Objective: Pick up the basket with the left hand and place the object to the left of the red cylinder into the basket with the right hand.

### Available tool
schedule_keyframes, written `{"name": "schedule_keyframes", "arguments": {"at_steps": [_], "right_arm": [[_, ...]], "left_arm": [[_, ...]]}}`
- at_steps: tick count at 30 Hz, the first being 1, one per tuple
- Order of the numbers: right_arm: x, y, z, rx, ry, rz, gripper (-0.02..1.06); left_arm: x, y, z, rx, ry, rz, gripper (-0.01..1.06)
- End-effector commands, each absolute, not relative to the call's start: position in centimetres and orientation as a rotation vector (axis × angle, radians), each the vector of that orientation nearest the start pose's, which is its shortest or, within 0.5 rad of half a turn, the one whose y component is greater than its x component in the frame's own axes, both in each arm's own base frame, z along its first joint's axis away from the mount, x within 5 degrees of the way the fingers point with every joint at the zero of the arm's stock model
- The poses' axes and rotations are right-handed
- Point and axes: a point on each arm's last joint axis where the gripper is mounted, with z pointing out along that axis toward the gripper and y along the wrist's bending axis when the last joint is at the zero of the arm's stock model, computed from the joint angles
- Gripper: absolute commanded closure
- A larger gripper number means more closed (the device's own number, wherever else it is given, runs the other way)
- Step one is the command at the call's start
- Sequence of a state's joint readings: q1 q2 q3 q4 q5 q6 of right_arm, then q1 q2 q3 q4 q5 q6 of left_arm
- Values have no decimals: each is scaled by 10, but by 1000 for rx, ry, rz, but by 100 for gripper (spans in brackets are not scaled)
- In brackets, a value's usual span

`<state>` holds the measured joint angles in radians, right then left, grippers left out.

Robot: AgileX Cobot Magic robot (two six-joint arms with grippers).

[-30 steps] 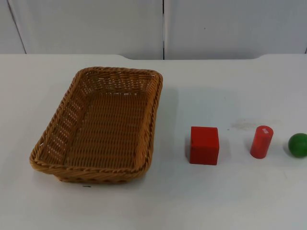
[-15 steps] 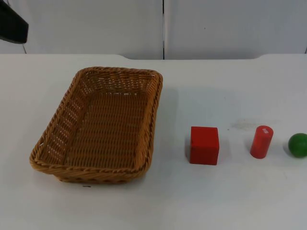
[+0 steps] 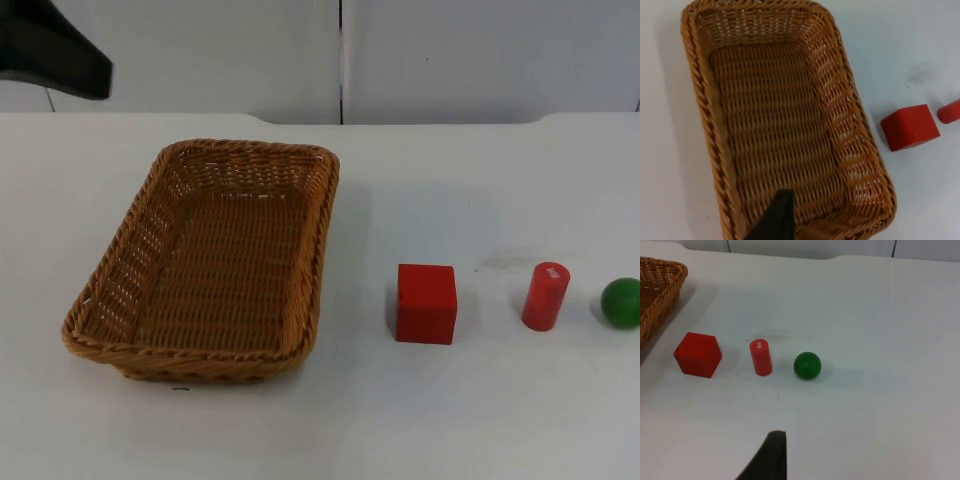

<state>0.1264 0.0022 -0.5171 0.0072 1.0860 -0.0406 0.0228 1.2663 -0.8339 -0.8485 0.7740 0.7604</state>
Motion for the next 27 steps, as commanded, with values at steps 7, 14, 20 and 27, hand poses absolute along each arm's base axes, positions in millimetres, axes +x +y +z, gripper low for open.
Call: {"name": "schedule_keyframes", "arguments": {"at_steps": [7,14,20,27], "right_arm": [[-7,0,280,-171,2041,67,0],[-7,0,280,-171,2041,67,0],[-7,0,280,-171,2041,67,0],[-7,0,280,-171,2041,63,0]], "left_arm": [[290,-54,250,307,2457,-617,0],[320,-50,225,260,2546,-556,0],[343,-49,214,246,2577,-538,0],[363,-44,201,229,2640,-449,0]]}}
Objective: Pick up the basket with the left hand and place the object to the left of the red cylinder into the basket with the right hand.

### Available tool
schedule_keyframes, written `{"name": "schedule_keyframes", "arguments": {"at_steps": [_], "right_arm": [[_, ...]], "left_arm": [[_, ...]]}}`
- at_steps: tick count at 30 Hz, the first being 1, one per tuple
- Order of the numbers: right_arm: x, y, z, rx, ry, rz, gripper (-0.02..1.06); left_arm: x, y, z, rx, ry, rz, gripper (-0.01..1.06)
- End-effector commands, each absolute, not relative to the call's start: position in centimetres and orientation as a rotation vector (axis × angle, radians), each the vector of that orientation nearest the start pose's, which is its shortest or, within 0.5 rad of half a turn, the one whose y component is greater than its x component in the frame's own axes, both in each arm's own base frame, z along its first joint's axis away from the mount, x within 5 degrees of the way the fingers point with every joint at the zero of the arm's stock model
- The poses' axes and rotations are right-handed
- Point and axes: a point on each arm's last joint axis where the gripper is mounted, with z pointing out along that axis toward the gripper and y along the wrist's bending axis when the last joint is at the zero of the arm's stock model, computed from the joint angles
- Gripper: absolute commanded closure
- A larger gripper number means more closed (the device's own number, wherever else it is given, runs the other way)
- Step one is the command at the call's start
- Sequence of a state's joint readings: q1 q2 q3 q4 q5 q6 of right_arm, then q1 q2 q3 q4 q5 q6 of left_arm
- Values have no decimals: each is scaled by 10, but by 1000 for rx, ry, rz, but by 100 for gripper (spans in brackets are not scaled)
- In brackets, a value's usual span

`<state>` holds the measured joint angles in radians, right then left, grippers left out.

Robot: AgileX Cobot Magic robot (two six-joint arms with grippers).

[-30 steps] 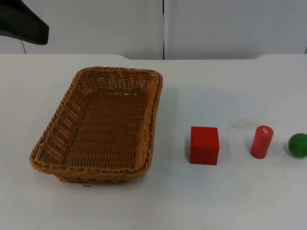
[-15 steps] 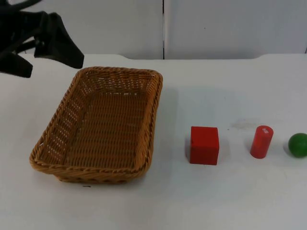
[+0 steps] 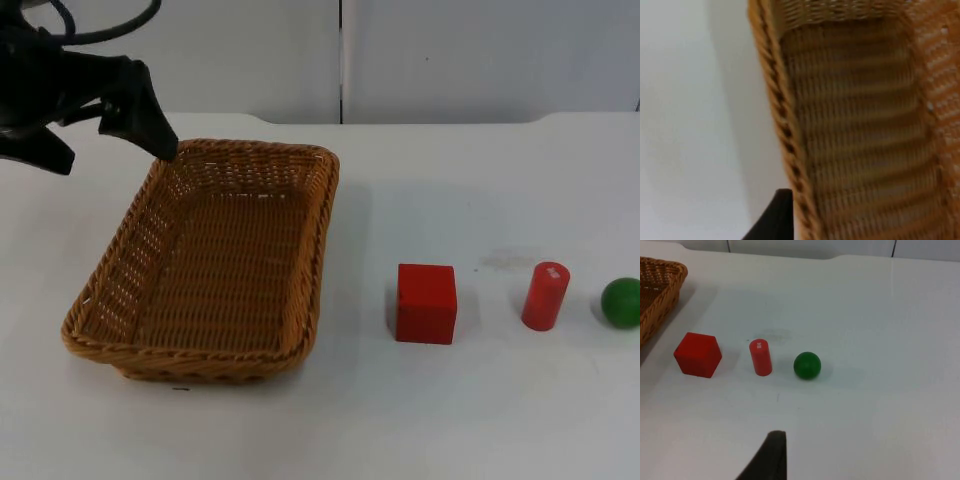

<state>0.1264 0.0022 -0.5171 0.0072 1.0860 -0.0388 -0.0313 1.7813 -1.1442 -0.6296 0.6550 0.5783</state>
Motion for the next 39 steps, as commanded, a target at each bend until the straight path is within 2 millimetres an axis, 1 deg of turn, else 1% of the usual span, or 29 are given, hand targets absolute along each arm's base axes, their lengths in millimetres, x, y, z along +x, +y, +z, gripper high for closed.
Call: {"name": "schedule_keyframes", "arguments": {"at_steps": [1,2,6,7,10,12,14,16,19,22,24,28,33,39], "right_arm": [[-7,0,280,-171,2041,63,0],[-7,0,280,-171,2041,63,0],[-7,0,280,-171,2041,63,0],[-7,0,280,-171,2041,63,0],[-7,0,280,-171,2041,63,0],[-7,0,280,-171,2041,63,0],[-7,0,280,-171,2041,63,0],[-7,0,280,-171,2041,63,0],[-7,0,280,-171,2041,63,0],[-7,0,280,-171,2041,63,0],[-7,0,280,-171,2041,63,0],[-7,0,280,-171,2041,63,0],[-7,0,280,-171,2041,63,0],[-7,0,280,-171,2041,63,0]], "left_arm": [[366,-43,198,240,2652,-436,0],[366,-43,198,240,2652,-436,0],[371,-39,183,243,2695,-385,0],[371,-39,183,243,2695,-385,0],[376,-37,172,237,2737,-361,0],[378,-38,171,234,2745,-365,0],[384,-38,168,231,2755,-372,0],[393,-36,162,235,2778,-334,0],[397,-35,158,245,2802,-325,0],[405,-36,141,267,2870,-342,0],[406,-36,137,268,2882,-347,0],[410,-37,116,282,2945,-367,0],[410,-37,108,307,2961,-372,0],[410,-38,107,319,2961,-362,0]]}}
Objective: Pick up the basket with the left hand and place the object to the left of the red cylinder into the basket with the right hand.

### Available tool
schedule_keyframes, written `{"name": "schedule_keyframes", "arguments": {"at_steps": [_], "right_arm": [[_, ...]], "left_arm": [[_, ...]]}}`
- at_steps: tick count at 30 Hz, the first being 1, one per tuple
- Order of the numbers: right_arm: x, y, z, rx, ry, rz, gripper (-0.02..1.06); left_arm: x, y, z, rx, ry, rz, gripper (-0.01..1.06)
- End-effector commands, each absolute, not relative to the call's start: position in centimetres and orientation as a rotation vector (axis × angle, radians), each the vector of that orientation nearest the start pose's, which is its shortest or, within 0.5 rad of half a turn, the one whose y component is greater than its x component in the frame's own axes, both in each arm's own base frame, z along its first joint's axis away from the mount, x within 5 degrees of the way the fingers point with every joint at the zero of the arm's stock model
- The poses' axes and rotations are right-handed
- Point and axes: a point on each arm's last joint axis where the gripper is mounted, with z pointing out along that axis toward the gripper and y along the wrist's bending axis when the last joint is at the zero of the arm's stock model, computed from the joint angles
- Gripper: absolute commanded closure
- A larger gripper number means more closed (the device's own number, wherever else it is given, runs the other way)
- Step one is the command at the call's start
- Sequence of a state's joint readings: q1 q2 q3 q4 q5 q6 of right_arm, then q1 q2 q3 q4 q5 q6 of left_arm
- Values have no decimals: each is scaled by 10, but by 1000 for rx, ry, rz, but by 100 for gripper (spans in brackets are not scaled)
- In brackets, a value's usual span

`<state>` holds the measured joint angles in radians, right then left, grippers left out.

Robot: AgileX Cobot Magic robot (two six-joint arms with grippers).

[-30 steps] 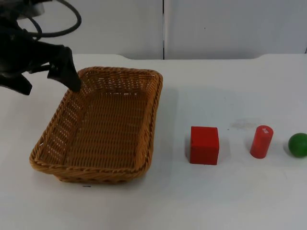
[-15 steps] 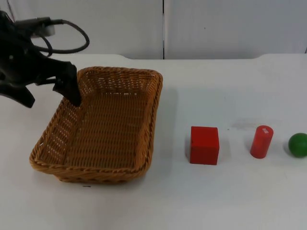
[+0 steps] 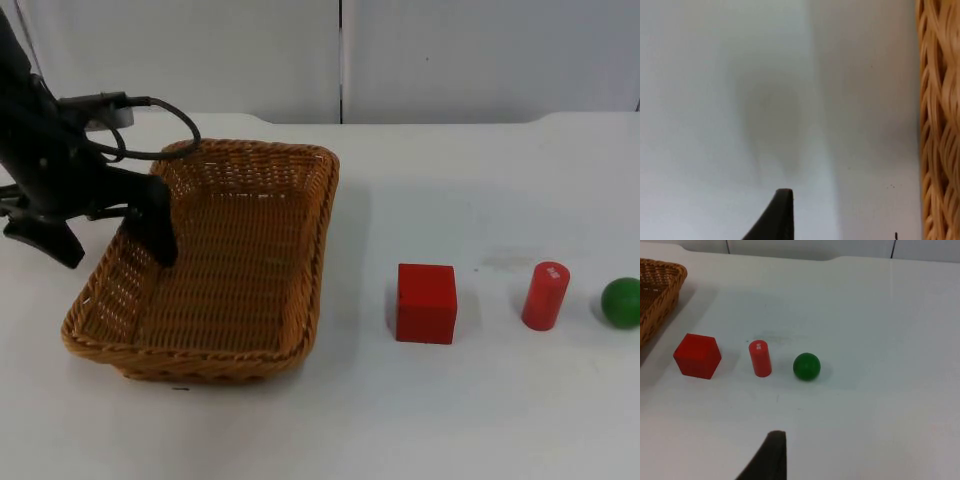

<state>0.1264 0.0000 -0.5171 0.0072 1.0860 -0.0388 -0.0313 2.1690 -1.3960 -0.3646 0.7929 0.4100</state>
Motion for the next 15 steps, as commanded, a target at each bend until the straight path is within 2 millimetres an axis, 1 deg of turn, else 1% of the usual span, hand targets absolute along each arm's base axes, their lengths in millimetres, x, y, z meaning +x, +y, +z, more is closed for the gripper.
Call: {"name": "schedule_keyframes", "arguments": {"at_steps": [1,2,5,11,13,15], "right_arm": [[-7,0,280,-171,2041,63,0],[-7,0,280,-171,2041,63,0],[-7,0,280,-171,2041,66,0],[-7,0,280,-171,2041,66,0],[-7,0,280,-171,2041,66,0],[-7,0,280,-171,2041,66,0]], "left_arm": [[409,-39,105,340,2969,-352,1],[409,-39,105,340,2969,-352,1],[408,-42,96,352,2992,-353,6],[407,-42,87,336,3019,-368,11],[407,-42,86,336,3021,-368,12],[407,-42,86,336,3021,-368,16]]}}
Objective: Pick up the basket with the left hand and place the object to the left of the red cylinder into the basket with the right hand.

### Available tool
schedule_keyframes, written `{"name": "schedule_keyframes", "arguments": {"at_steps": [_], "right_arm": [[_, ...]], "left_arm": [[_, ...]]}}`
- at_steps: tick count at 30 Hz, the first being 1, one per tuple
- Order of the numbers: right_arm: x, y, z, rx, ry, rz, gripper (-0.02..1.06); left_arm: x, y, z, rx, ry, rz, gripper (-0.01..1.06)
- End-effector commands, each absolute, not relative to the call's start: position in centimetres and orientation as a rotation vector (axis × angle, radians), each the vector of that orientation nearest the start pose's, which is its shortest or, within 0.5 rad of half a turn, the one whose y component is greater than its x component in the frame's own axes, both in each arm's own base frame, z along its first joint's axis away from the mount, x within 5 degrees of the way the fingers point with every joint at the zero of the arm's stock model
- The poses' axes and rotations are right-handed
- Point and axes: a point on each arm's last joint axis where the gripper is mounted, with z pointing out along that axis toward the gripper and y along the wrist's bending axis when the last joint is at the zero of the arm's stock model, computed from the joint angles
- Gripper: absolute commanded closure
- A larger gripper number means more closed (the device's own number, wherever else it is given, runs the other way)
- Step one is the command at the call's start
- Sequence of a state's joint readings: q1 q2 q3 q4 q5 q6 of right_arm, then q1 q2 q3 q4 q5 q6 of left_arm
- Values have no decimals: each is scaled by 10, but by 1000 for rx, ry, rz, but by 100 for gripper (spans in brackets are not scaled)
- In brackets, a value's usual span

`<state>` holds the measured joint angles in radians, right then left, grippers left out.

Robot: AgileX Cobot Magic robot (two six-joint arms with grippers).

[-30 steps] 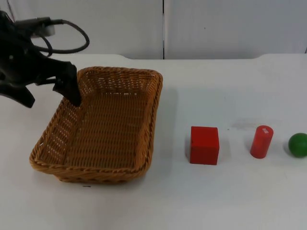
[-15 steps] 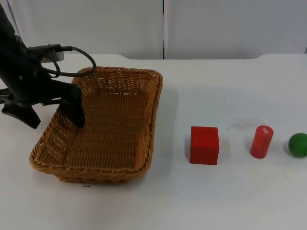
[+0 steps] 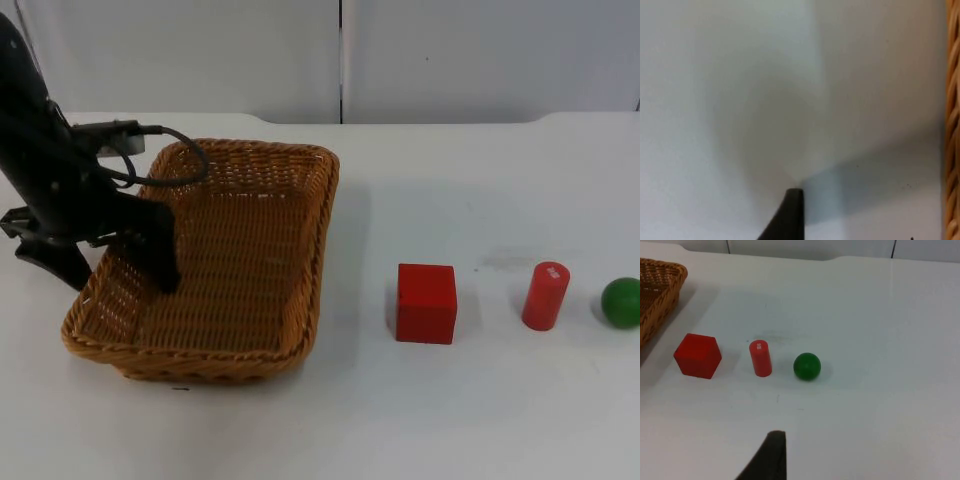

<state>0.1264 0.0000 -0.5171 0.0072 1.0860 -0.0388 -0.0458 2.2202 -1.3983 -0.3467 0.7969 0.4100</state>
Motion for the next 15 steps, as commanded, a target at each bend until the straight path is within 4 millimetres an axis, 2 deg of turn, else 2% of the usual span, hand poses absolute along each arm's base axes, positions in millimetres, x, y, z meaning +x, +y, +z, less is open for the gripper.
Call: {"name": "schedule_keyframes", "arguments": {"at_steps": [1,3,4,9,10,13,15], "right_arm": [[-7,0,280,-171,2041,66,0],[-7,0,280,-171,2041,66,0],[-7,0,280,-171,2041,66,0],[-7,0,280,-171,2041,66,0],[-7,0,280,-171,2041,66,0],[-7,0,280,-171,2041,66,0],[-7,0,280,-171,2041,66,0]], "left_arm": [[407,-43,86,335,3023,-371,20],[406,-43,87,324,3032,-387,33],[406,-43,87,324,3032,-387,33],[402,-46,87,314,3069,-439,78],[402,-46,87,314,3069,-439,78],[401,-46,90,252,3082,-462,104],[401,-46,95,226,3080,-465,105]]}}
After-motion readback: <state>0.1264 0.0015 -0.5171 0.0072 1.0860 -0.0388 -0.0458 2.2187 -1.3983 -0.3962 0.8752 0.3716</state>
